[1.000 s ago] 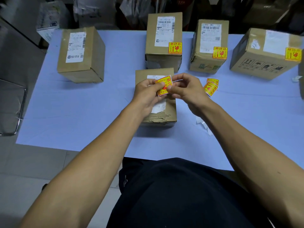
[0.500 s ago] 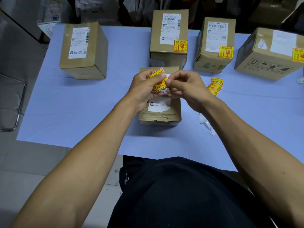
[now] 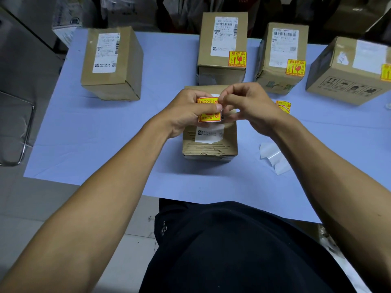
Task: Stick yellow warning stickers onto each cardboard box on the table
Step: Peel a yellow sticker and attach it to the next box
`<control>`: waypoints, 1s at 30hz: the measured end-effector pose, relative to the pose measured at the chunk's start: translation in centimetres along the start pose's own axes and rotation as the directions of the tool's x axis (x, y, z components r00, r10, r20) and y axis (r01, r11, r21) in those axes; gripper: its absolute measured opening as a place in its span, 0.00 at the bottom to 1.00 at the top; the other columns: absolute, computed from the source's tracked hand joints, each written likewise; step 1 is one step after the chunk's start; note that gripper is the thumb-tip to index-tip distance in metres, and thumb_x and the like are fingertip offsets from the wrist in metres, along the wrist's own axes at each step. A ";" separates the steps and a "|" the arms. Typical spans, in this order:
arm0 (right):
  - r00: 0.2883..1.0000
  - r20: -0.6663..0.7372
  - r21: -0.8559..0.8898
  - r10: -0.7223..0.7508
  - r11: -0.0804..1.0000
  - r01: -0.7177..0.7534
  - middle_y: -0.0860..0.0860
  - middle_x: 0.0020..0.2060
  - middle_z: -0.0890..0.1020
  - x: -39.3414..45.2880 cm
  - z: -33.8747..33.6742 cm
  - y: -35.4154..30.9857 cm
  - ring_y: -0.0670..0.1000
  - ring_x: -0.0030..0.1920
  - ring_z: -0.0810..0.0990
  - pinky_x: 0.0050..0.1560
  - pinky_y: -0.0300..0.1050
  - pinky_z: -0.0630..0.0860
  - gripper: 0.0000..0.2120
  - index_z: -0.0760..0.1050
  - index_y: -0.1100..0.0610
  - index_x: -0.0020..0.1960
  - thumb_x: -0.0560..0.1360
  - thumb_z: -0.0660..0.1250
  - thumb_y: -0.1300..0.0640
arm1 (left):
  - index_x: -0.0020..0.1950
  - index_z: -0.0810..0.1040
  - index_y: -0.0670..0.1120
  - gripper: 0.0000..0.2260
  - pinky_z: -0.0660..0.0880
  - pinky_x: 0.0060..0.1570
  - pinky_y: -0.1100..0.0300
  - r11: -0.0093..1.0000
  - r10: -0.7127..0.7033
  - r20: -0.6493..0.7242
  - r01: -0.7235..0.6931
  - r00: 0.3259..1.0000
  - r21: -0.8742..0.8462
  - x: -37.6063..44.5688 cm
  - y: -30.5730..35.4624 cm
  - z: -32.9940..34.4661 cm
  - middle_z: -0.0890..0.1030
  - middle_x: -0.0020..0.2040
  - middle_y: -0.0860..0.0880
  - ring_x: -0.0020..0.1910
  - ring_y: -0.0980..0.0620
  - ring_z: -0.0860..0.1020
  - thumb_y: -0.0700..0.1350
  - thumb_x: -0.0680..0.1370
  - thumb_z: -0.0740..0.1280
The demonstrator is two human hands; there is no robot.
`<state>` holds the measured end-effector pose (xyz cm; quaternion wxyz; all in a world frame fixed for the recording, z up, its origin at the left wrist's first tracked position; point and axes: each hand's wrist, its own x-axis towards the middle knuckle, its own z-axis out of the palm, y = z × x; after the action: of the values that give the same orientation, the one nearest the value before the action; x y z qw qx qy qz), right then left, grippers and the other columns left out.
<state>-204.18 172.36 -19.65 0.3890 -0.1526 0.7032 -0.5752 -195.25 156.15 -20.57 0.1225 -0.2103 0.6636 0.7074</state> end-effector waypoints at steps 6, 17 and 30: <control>0.997 0.063 0.122 0.053 0.991 -0.061 0.53 0.33 0.82 -0.1 -0.1 0.1 0.48 0.36 0.83 0.45 0.51 0.84 0.12 0.79 0.55 0.39 0.79 0.63 0.64 | 0.44 0.82 0.48 0.05 0.82 0.42 0.54 0.993 -0.030 -0.023 0.027 0.999 -0.117 -0.1 0.0 -0.3 0.85 0.40 0.48 0.39 0.51 0.84 0.40 0.78 0.70; 0.996 0.091 0.107 0.027 0.994 -0.036 0.54 0.34 0.84 -0.4 -0.2 0.0 0.47 0.37 0.84 0.36 0.43 0.81 0.14 0.80 0.55 0.39 0.79 0.61 0.64 | 0.44 0.82 0.49 0.05 0.81 0.36 0.58 0.997 -0.020 -0.027 0.018 0.999 -0.080 -0.3 0.3 -0.1 0.83 0.41 0.48 0.37 0.54 0.82 0.40 0.78 0.70; 1.000 -0.013 0.184 0.028 0.983 -0.025 0.54 0.36 0.84 -0.8 0.7 0.6 0.53 0.42 0.86 0.40 0.49 0.84 0.09 0.79 0.56 0.42 0.78 0.63 0.62 | 0.49 0.78 0.46 0.07 0.79 0.35 0.60 0.984 0.005 -0.174 -0.036 0.985 -0.174 -0.5 -0.2 0.5 0.84 0.41 0.49 0.38 0.53 0.82 0.37 0.75 0.73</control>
<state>-202.99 172.60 -19.92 0.4035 -0.1020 0.6522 -0.6336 -194.77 156.76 -20.47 0.0378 -0.2740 0.6084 0.7439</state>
